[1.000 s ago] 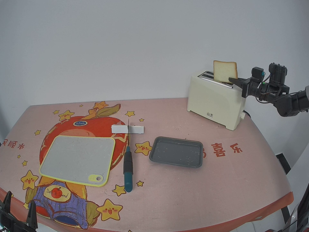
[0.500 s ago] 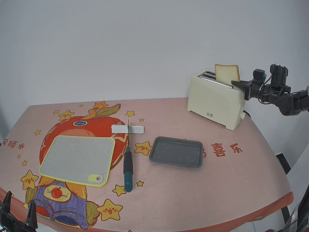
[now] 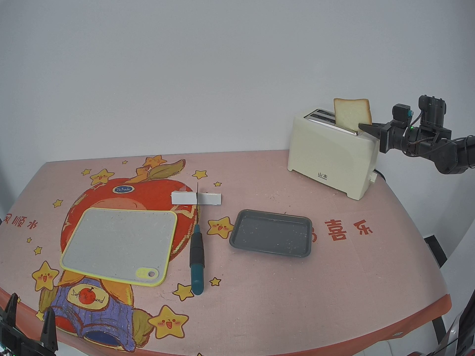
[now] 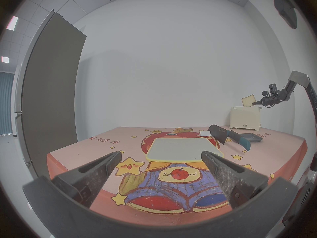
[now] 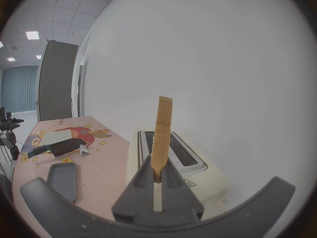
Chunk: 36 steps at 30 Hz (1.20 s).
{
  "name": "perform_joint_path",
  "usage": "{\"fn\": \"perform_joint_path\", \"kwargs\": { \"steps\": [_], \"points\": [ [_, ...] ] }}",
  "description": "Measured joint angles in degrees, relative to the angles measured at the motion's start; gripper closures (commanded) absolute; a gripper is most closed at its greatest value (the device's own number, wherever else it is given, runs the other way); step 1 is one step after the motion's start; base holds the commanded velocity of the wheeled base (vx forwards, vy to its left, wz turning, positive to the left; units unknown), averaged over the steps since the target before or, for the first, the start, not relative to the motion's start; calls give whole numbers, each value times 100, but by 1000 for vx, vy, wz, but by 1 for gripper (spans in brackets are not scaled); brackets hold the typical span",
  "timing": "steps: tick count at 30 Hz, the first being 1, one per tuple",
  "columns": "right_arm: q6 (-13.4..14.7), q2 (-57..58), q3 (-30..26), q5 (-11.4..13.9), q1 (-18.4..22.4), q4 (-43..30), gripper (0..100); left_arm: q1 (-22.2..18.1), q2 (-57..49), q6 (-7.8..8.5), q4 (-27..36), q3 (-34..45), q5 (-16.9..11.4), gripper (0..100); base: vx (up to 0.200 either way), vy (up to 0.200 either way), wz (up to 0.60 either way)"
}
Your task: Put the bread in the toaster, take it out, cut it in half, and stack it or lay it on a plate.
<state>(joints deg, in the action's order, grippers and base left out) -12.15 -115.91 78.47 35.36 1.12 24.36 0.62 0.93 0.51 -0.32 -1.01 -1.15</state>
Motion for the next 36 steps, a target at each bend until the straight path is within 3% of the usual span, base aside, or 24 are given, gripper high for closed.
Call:
{"fn": "perform_joint_path", "kwargs": {
  "steps": [33, 34, 36],
  "points": [
    [-112, 152, -140, -6, 22, -149, 100, 0, 0, 2, -1, 0, 0, 0, 0, 0, 0],
    [-112, 152, -127, -6, 20, -149, 0, 0, 0, 2, 0, 0, 0, 0, 0, 0, 0],
    [-112, 150, -116, -6, 13, -148, 0, 0, 0, 2, 0, 0, 0, 0, 0, 0, 0]
  ]
}}
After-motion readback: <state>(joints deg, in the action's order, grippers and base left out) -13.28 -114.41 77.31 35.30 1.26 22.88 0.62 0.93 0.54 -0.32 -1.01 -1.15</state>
